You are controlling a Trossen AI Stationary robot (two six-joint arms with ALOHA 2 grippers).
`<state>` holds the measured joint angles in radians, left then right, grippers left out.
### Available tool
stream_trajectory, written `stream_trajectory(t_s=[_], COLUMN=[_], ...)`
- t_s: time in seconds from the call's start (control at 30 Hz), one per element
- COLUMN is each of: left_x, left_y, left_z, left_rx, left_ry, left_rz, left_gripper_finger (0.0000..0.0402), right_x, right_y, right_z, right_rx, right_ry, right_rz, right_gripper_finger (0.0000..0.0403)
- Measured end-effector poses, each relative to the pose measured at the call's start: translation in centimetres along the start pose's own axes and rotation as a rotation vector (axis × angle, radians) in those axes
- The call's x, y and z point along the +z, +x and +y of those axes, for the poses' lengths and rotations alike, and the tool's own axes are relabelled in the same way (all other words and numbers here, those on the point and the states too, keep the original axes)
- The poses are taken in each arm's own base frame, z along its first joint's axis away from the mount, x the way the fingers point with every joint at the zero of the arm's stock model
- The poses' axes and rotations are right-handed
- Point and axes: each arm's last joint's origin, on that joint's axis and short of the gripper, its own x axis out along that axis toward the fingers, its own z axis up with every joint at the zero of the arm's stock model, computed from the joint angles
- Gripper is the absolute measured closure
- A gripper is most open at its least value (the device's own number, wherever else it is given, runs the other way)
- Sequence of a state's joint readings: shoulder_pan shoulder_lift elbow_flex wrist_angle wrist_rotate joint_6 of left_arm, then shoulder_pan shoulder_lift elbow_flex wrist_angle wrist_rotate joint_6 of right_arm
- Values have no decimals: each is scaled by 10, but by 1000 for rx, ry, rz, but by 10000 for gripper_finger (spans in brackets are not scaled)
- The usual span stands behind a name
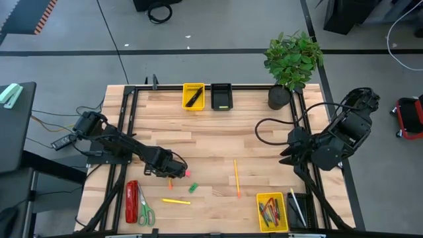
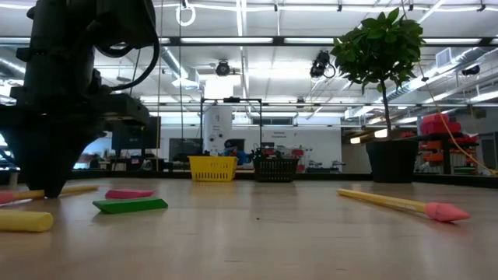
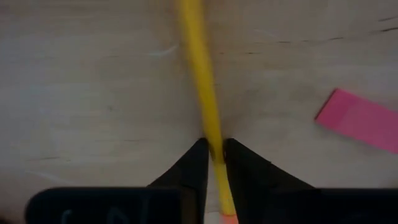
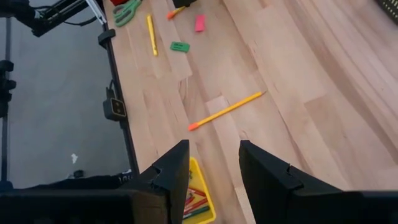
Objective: Sort crayons/erasers/pens/pencils in bins
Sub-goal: Put the left yellow pencil into the bottom black bin
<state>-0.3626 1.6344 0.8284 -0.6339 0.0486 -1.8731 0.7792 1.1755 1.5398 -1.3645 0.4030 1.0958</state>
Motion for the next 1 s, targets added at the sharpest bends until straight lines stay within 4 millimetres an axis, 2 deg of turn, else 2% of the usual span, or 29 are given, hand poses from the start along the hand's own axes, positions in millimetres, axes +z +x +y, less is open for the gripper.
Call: stream_trajectory(t_s=[0.23,0.43,0.57,0.7,1.0], left_x=[0,-2,-5,-5,5], left_y=[0,-5,-20,-36,-83], left_z=[-1,-11,-27,-43,-82], left_rx=[-6,-53,-136,-211,-374], left_ry=[22,34,71,107,251], left_rz=[0,-34,-85,-125,-193], left_gripper_finger=[378,360,358,376,388], right_x=[-1,-2,-2,-2,-2], right_y=[0,0,-1,-4,-21], right_z=[-2,-5,-5,-8,-23], right_rx=[-23,-44,-45,-35,9], right_ry=[-12,-29,-44,-40,-4], right_rz=[12,23,24,18,-5], right_gripper_finger=[257,257,257,257,257])
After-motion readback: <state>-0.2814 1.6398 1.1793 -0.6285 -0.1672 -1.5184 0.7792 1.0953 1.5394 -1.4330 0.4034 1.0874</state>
